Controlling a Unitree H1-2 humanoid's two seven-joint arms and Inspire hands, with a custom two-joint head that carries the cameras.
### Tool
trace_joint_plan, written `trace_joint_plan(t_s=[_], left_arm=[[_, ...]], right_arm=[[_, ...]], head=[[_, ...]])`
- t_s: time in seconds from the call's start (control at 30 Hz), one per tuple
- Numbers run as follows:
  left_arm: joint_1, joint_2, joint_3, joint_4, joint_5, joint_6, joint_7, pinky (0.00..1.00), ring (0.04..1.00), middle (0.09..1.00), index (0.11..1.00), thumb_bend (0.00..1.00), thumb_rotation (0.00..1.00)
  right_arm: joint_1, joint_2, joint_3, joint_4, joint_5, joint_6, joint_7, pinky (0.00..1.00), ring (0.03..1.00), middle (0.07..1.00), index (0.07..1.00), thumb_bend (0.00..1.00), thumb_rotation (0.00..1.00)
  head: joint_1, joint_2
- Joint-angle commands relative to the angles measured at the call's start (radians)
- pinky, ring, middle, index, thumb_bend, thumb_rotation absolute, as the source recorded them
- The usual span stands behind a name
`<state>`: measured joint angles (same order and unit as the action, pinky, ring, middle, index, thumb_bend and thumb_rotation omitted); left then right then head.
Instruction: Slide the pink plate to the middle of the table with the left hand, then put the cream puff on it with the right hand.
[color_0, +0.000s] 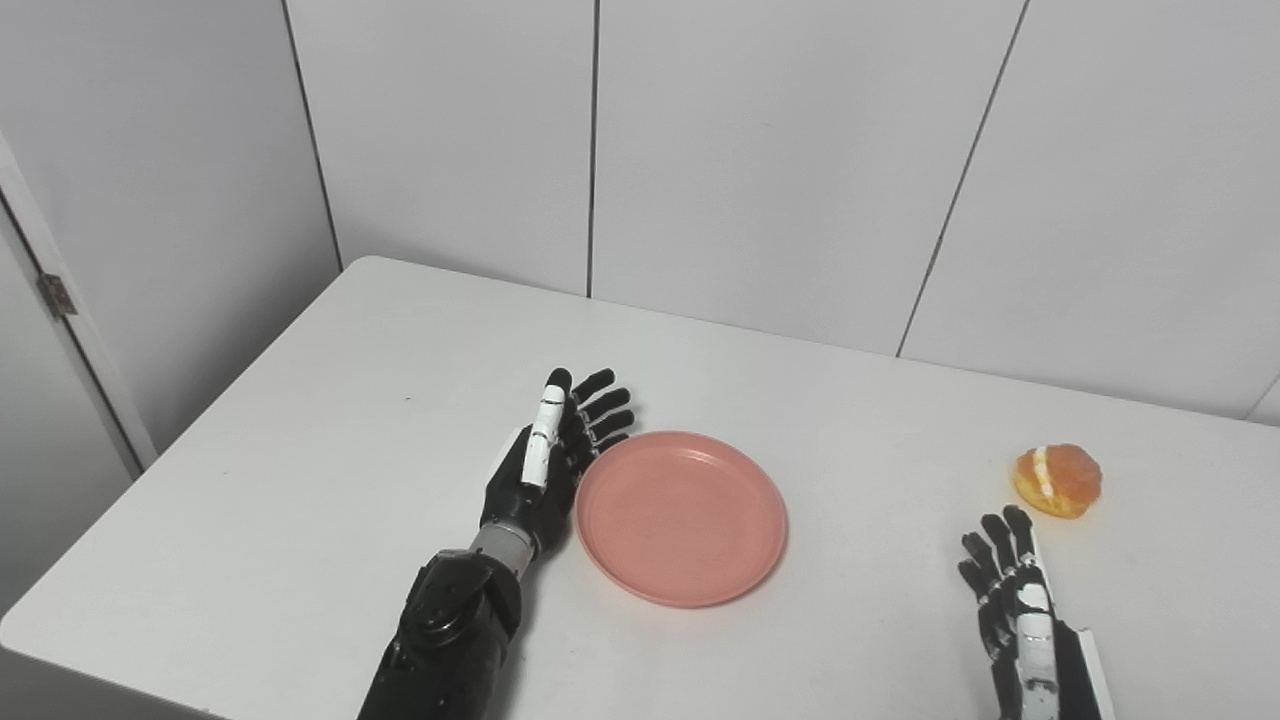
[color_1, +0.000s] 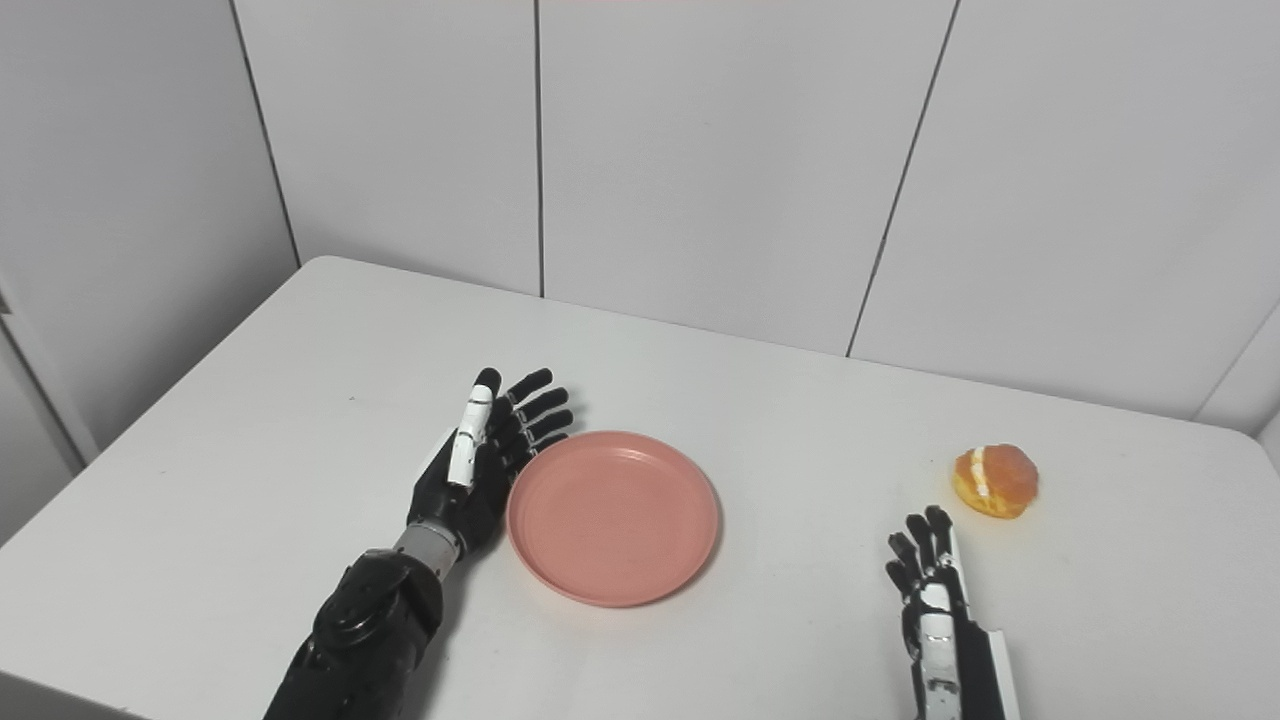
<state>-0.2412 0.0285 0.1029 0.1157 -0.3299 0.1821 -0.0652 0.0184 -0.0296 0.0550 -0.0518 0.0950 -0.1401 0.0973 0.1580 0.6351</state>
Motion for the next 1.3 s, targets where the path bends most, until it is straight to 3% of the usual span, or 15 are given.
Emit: trace_joint_plan(t_s=[0.0, 0.37, 0.67, 1.27], left_arm=[[-0.010, -0.011, -0.012, -0.047, 0.006, 0.006, -0.005, 0.83, 0.836, 0.842, 0.828, 0.52, 1.00], [0.055, -0.056, -0.069, -0.158, 0.022, 0.055, -0.011, 0.85, 0.842, 0.840, 0.831, 0.52, 1.00], [0.101, -0.073, -0.109, -0.207, 0.034, 0.040, -0.016, 0.84, 0.831, 0.838, 0.832, 0.52, 1.00], [0.132, -0.069, -0.101, -0.208, 0.030, 0.034, -0.024, 0.86, 0.850, 0.855, 0.841, 0.50, 1.00]], right_arm=[[0.019, 0.009, -0.001, 0.026, -0.003, 0.021, -0.006, 0.96, 0.950, 0.974, 0.999, 0.51, 1.00], [0.020, 0.027, 0.008, 0.001, -0.028, 0.049, -0.020, 0.95, 0.942, 0.971, 0.995, 0.50, 1.00], [0.023, 0.036, 0.010, -0.012, -0.031, 0.068, -0.020, 0.96, 0.950, 0.976, 1.000, 0.50, 1.00], [0.017, 0.060, 0.015, -0.027, -0.062, 0.081, -0.041, 0.95, 0.946, 0.972, 0.995, 0.51, 1.00]], head=[[-0.009, 0.004], [-0.049, 0.025], [-0.075, 0.041], [-0.183, 0.063]])
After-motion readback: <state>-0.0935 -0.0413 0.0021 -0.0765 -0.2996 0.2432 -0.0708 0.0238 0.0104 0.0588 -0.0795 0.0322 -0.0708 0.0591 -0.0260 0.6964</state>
